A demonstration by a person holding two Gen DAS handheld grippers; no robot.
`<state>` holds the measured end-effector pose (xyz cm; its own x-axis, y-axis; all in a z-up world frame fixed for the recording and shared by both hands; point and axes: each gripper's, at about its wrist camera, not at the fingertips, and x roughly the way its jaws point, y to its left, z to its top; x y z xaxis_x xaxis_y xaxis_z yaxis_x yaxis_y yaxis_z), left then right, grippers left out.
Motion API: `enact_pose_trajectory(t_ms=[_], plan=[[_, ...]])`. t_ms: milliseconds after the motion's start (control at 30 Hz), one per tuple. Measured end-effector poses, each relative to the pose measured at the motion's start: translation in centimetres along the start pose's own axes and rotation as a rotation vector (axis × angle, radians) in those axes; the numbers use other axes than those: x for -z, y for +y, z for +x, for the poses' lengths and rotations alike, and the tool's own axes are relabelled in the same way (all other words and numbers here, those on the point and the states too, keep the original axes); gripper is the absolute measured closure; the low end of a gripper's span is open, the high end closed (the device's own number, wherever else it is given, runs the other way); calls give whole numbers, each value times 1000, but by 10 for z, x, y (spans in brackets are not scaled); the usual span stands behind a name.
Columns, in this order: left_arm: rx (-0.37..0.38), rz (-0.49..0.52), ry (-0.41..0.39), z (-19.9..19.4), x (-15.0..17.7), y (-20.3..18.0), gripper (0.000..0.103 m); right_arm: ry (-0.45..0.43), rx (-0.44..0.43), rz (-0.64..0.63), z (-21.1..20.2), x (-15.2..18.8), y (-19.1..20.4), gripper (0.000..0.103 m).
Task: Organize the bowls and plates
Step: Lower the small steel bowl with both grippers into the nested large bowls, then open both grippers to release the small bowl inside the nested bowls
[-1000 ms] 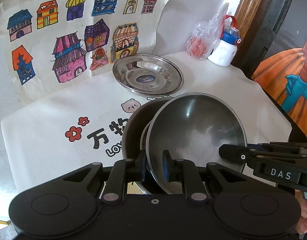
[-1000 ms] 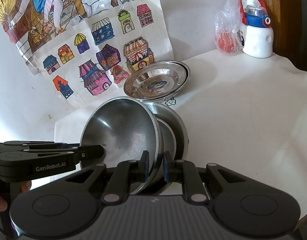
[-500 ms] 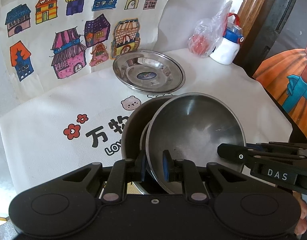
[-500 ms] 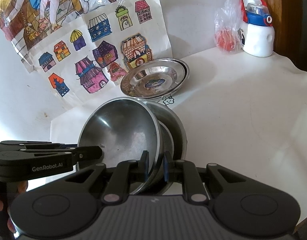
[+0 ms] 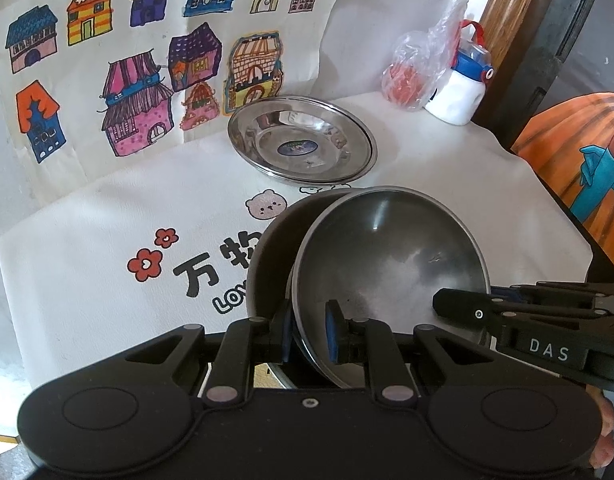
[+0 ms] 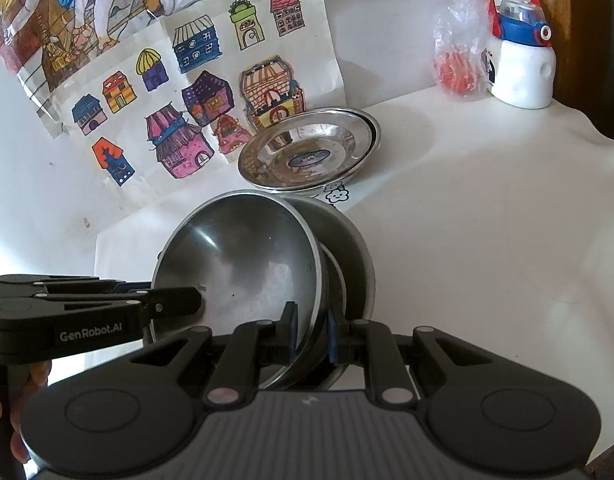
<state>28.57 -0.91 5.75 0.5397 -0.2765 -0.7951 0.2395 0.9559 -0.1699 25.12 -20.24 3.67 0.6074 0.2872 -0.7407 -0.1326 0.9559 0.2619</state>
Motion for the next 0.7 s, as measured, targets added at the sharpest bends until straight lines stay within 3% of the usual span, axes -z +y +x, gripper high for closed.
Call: enact_pose_trajectory(t_ms=[700], plan=[[3,-10,6,1,0,4,79,-29,8,-22,-3,0,-1,78]])
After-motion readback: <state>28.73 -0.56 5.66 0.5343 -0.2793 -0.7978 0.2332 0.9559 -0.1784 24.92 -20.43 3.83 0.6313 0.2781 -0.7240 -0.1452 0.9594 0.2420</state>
